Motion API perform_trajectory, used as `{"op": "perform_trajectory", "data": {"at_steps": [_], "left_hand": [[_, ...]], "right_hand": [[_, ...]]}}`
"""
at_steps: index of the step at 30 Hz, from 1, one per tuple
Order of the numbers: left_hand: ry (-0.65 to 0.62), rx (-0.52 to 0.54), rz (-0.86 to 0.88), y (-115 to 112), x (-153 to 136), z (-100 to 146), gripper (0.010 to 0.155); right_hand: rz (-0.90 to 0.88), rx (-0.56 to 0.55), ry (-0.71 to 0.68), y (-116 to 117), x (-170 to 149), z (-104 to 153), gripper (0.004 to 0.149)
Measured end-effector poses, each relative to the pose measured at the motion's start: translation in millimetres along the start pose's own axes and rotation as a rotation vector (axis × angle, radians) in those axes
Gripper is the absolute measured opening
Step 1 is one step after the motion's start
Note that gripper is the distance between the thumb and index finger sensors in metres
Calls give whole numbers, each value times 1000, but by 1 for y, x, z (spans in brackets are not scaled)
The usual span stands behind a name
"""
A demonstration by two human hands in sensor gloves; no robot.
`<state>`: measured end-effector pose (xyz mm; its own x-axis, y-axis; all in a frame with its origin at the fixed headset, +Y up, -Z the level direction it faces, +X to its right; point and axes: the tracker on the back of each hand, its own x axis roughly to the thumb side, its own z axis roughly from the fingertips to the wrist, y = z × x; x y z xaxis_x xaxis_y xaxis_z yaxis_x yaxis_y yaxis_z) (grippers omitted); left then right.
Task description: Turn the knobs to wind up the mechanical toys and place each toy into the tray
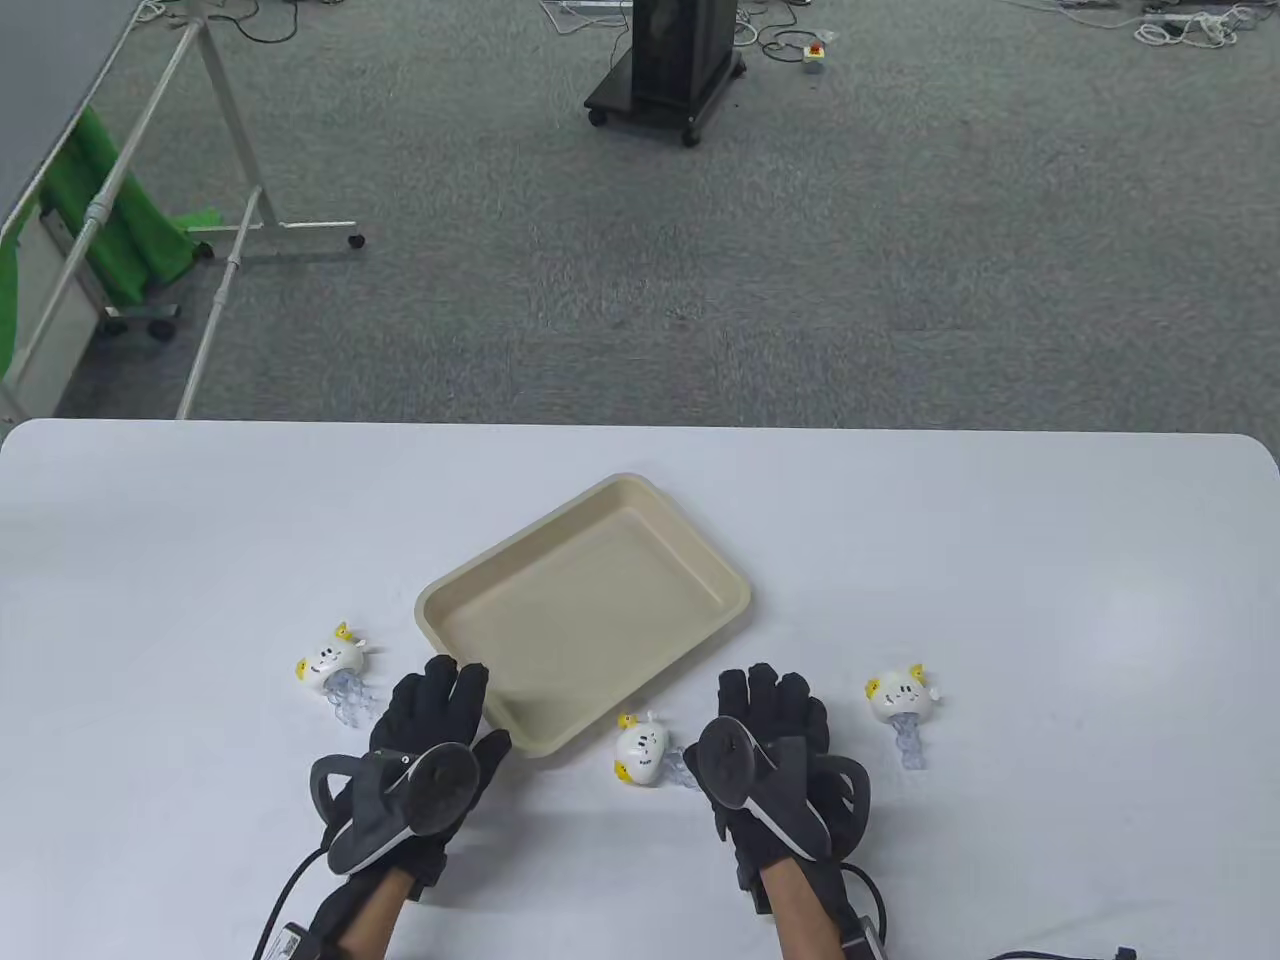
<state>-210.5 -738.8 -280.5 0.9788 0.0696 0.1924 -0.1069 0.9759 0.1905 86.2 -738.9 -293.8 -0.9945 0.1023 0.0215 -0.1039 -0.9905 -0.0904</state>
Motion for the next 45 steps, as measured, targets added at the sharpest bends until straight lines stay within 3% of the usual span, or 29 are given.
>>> {"op": "perform_trajectory", "data": {"at_steps": [15,24,30,36,39,42,45], "left_hand": [[-1,-13,1,-1,1,0,76],[-4,-18,2,-2,2,0,75],[-3,-20,6,-2,2,0,75],[-2,-33,11,-3,2,1,75],[-3,-37,13,-3,2,1,75],[-1,-40,16,-3,2,1,75],[2,-46,31,-4,2,1,75]], "right_hand": [[-72,19,-27,-1,0,1,83],[-130,96,-101,6,10,1,82],[-58,177,-137,20,23,-2,85],[70,183,-129,29,37,-5,85],[147,185,-129,34,43,-6,82],[126,185,-126,35,45,-7,70],[84,182,-132,34,44,-7,67]]}}
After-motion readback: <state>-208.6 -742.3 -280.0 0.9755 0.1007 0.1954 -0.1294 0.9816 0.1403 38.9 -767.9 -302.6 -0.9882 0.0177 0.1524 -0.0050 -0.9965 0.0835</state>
